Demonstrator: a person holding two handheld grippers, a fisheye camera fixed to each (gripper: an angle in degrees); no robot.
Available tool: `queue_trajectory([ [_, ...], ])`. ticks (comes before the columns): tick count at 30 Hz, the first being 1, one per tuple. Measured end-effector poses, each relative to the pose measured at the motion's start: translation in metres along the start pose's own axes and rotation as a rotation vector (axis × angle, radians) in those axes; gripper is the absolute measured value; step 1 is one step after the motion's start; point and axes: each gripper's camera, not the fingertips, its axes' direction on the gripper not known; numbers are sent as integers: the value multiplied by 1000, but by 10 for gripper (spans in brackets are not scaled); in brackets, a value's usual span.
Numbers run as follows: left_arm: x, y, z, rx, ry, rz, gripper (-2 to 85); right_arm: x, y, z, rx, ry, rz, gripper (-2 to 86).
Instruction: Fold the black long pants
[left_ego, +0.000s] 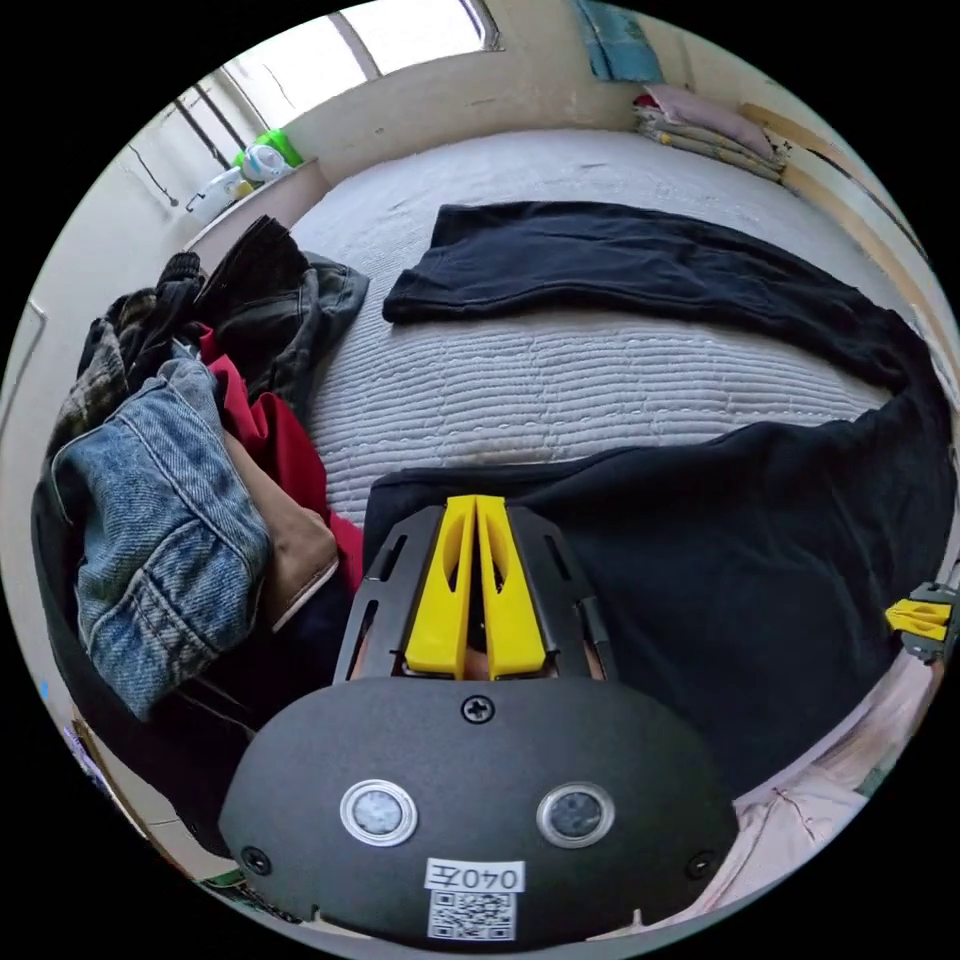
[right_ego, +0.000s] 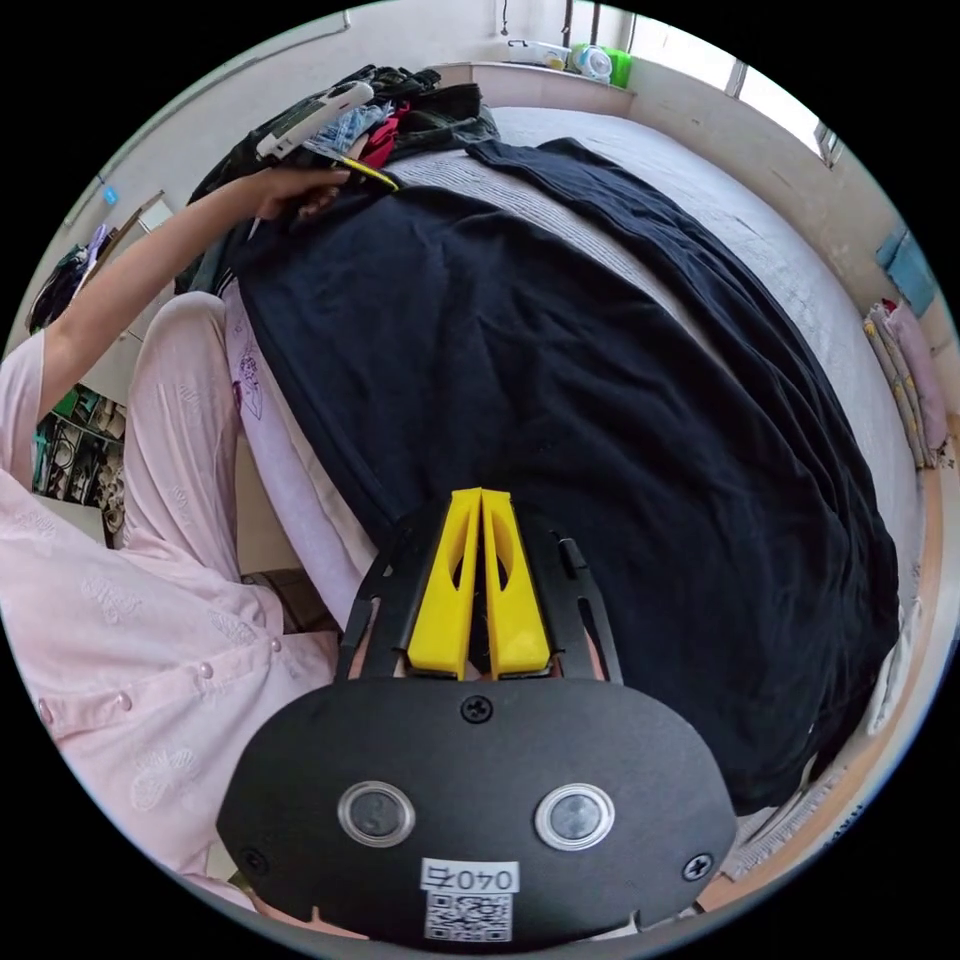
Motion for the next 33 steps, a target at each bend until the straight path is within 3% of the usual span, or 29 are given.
queue_trajectory([
  [2, -21, -1, -6, -38, 128, -74, -9, 8, 14, 1, 33, -36, 23, -9],
  [5, -13, 26, -55, 104, 127, -20, -9, 32, 60, -18, 105, 13, 134, -7],
  [8, 30, 77, -108, 214, 58, 205, -9, 72, 142, -47, 132, 227, 320, 5],
  [13, 108, 155, -133, 198, -37, 562, -8, 156, 294, -75, 116, 426, 742, 41],
  [18, 144, 182, -123, 147, -31, 653, 3, 240, 430, -56, 246, 120, 1106, 80],
  [23, 153, 191, -121, 103, -47, 671, 38, 278, 483, -12, 337, -95, 1245, 116],
  [33, 121, 196, -93, -54, -122, 611, 59, 293, 525, 22, 345, -68, 1273, 111],
])
